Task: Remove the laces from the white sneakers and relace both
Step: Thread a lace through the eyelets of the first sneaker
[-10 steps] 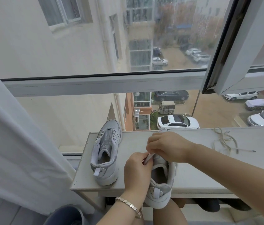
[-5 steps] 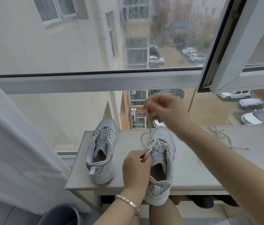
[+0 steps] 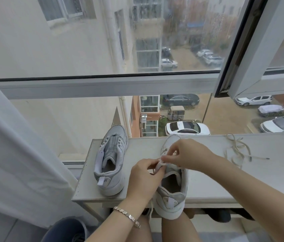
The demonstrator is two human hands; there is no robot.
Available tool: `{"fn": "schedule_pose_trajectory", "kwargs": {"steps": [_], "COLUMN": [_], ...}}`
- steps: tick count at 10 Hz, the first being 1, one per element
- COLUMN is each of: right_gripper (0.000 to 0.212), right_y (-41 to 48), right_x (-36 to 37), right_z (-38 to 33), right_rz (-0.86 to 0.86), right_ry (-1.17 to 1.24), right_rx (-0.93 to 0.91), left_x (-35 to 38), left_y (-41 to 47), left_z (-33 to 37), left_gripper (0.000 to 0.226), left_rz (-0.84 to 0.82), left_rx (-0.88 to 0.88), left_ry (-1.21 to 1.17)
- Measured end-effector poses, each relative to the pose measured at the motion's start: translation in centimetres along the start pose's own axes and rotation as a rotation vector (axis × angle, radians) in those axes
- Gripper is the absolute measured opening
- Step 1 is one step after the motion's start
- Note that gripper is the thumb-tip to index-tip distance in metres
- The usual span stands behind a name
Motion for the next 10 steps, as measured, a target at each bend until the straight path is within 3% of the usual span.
{"fn": "schedule_pose_trajectory", "kwargs": {"steps": [1, 2, 3, 4, 5, 6, 7, 8, 9, 10], "right_gripper": [0.048, 0.04, 0.035, 0.035, 0.036, 0.043, 0.055, 0.057, 0.041, 0.018], "right_y": [-0.7, -1.1, -1.9, -2.7, -4.6, -5.5, -4.6, -3.4, -3.4, -3.3], "right_x": [0.4, 1.0, 1.6, 1.2, 0.5, -0.2, -0.6, -0.1, 0.6, 1.7], "right_z": [-0.8, -1.2, -1.9, -2.3, -4.0, -4.4, -2.1, 1.7, 3.3, 3.6], "right_rz": [-0.02, -0.116, -0.091, 0.051, 0.122, 0.284, 0.227, 0.23, 0.269, 0.184], "right_ry": [-0.058, 0.005, 0.028, 0.162, 0.45, 0.426, 0.3, 0.033, 0.066, 0.22], "right_rx": [-0.069, -0.177, -0.301, -0.406, -0.601, -0.682, -0.432, -0.022, 0.144, 0.152], "left_x": [-0.2, -0.3, -0.6, -0.5, 0.2, 0.3, -0.5, -1.4, -1.2, -1.6], "left_y": [0.1, 0.2, -0.1, -0.3, -0.4, -0.1, 0.4, 1.9, 2.9, 3.5], "left_z": [-0.2, -0.4, -0.1, 0.3, -0.3, 0.4, 0.2, -0.6, -0.4, 0.4], "left_gripper": [0.009, 0.02, 0.023, 0.045, 0.022, 0.015, 0.019, 0.024, 0.022, 0.012], "left_rz": [-0.008, -0.043, -0.038, 0.005, 0.032, -0.064, -0.056, -0.032, -0.247, -0.344], "left_rx": [0.022, 0.014, 0.067, 0.078, 0.013, -0.021, -0.056, -0.172, -0.325, -0.354], "left_ry": [0.022, -0.009, 0.003, 0.035, 0.016, -0.035, -0.096, -0.039, -0.032, -0.05]}}
Point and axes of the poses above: each hand's wrist, its own y-axis towards the middle knuckle, its own x-axis out of the palm, z = x × y, the point moved 1 cm from there along y, towards the middle knuckle, and after that the axes turned 1 degree about -y, right-handed, at the moved point
